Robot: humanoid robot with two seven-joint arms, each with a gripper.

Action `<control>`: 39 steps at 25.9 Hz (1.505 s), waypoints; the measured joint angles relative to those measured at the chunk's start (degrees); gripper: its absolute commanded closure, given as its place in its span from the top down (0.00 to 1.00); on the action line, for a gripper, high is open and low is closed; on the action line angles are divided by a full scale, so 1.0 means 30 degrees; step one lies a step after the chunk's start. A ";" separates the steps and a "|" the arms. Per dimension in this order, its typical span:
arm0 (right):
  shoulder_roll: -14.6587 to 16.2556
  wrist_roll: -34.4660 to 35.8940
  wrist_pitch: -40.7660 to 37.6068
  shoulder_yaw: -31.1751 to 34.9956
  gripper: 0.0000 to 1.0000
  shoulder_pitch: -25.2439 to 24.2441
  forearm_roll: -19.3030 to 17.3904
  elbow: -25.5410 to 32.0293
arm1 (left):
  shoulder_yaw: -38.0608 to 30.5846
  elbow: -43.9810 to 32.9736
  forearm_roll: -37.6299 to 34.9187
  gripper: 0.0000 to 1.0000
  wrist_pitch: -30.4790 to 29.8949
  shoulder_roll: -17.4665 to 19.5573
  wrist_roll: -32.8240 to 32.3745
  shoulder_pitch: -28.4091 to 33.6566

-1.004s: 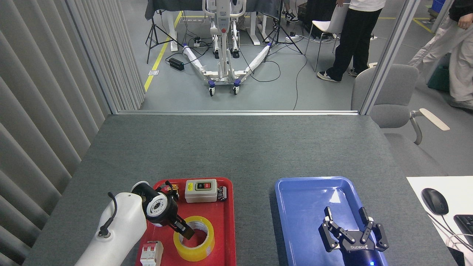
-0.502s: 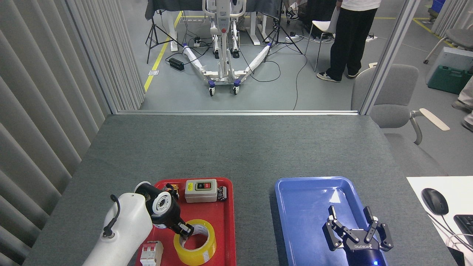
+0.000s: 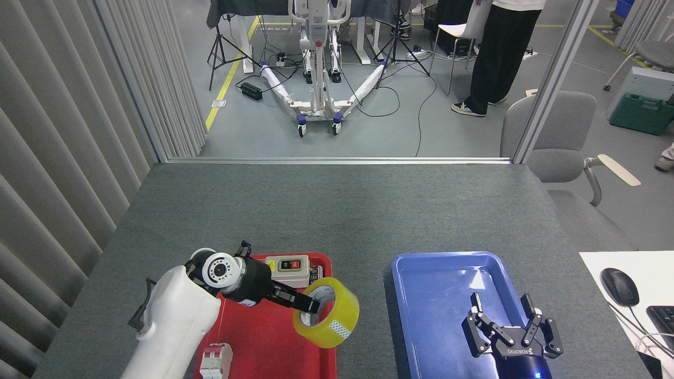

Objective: Place and move tape with both arms
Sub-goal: 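Lift the tape roll and carry it toward the blue tray, then hand the tape roll from the left gripper to the right gripper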

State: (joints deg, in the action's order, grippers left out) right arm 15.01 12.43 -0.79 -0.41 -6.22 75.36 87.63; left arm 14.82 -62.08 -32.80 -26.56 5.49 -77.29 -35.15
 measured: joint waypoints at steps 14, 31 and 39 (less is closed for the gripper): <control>0.0447 0.0294 -0.1092 -0.0111 1.00 -0.0596 -0.0017 0.0253 | 0.0361 0.1653 0.4792 0.00 -0.5981 -0.2761 0.0963 0.0432; 0.3012 0.3187 -1.4597 0.1565 1.00 -0.4125 -0.0808 0.3079 | 0.0275 0.2238 0.5478 0.00 -0.6147 -0.3297 0.1562 0.0551; 0.2845 0.2832 -1.4732 0.0163 1.00 -0.4341 -0.0771 0.4194 | 0.0272 0.2582 0.5427 0.00 -0.6148 -0.3457 0.1585 0.0577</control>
State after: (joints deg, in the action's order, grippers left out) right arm 23.55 20.93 -44.98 0.08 -19.24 73.04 100.21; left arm 15.64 -54.34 -16.52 -45.01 -4.88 -72.53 -33.42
